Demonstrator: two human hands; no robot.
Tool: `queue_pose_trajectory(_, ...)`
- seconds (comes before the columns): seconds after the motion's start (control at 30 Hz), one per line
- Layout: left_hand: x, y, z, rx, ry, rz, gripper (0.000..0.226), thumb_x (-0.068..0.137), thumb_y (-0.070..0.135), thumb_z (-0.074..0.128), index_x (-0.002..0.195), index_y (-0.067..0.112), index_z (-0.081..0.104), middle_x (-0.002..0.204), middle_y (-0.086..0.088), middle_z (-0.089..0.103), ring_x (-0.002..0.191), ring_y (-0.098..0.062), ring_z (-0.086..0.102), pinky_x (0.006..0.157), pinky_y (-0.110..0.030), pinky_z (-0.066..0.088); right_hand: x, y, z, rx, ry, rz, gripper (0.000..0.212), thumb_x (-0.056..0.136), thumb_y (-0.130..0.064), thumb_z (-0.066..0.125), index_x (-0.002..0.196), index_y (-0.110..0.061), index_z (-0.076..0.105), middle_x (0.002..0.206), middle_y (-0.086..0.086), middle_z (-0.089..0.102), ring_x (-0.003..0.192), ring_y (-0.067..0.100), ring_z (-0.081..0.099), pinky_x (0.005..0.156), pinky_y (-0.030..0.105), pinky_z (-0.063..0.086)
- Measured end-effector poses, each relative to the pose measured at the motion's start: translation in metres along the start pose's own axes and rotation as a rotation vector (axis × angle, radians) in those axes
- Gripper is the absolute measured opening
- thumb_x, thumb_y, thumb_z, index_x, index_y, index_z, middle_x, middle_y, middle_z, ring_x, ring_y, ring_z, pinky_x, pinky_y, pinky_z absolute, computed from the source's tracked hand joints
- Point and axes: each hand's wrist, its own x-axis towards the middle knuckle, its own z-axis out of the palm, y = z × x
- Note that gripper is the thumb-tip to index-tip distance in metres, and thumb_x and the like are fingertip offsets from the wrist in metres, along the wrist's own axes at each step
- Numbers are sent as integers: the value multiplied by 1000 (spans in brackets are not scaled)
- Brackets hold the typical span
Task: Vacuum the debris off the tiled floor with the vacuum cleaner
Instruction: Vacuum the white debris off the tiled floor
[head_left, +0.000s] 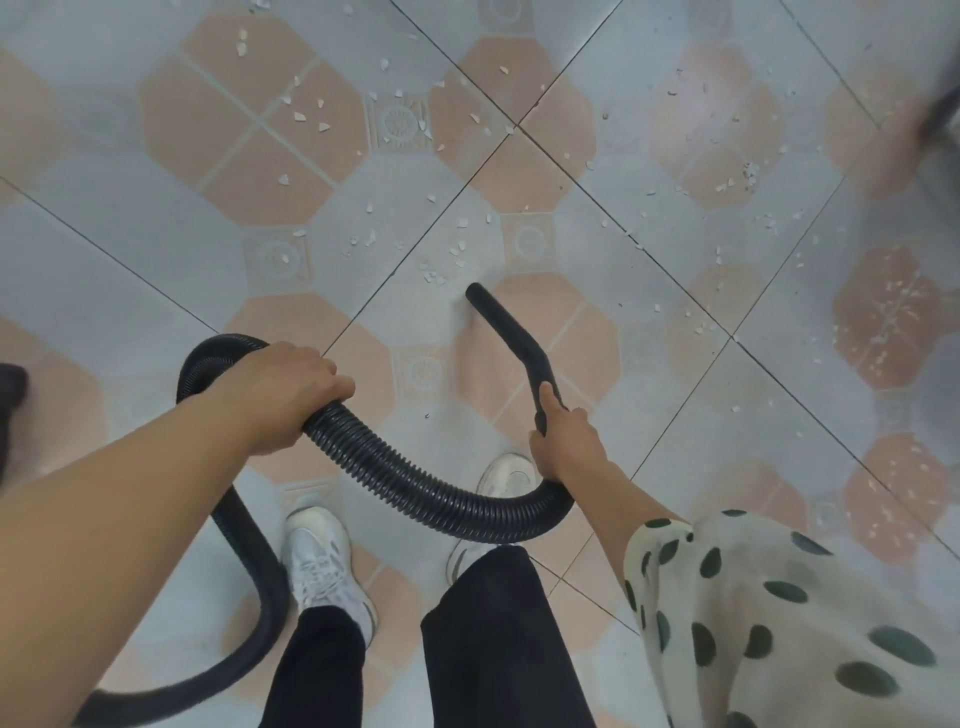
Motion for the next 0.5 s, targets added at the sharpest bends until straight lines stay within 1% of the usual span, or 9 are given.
queue_pose_trajectory(0.1,-20,-13,13,-11,-18,-11,23,84,16,53,90,35,42,79,13,41,86,-11,46,80,-28,42,-7,-21,13,-14,-1,-31,68,102,-24,41,156,-32,2,130,19,40,86,31,53,78,38,50)
queue_pose_trajectory(0.2,-31,-22,23,-32,1,-38,30,83,15,53,84,36,33,77,13,41,82,-10,44,76,-26,41,-4,-35,9,-36,26,-48,67,102,-24,42,156,-33,4,130,19,40,83,29,51,73,36,47)
queue_pose_trajectory(0.27,-33,-25,27,-39,24,-55,29,83,15,53,84,36,33,77,13,40,81,-10,42,73,-25,35,1,-41,2,-50,47,-53,66,102,-24,42,156,-33,5,131,19,40,86,30,52,73,36,46)
queue_pose_trajectory(0.33,-30,-25,28,-45,54,-62,25,83,15,53,87,35,38,76,13,39,80,-10,41,70,-25,30,6,-43,-6,-62,68,-40,66,102,-23,43,156,-34,7,131,19,39,88,32,54,75,37,48)
queue_pose_trajectory(0.4,-24,-25,27,-54,93,-67,22,83,15,53,90,33,42,75,12,38,79,-12,40,69,-26,28,13,-42,-16,-60,94,-15,66,101,-21,43,156,-34,8,129,18,40,83,30,52,73,38,48)
queue_pose_trajectory(0.5,-15,-25,22,-84,143,-77,21,84,15,54,89,31,42,74,12,40,76,-13,42,66,-27,27,28,-39,-33,-56,140,36,65,100,-19,44,154,-34,11,123,17,42,69,24,46,68,37,43)
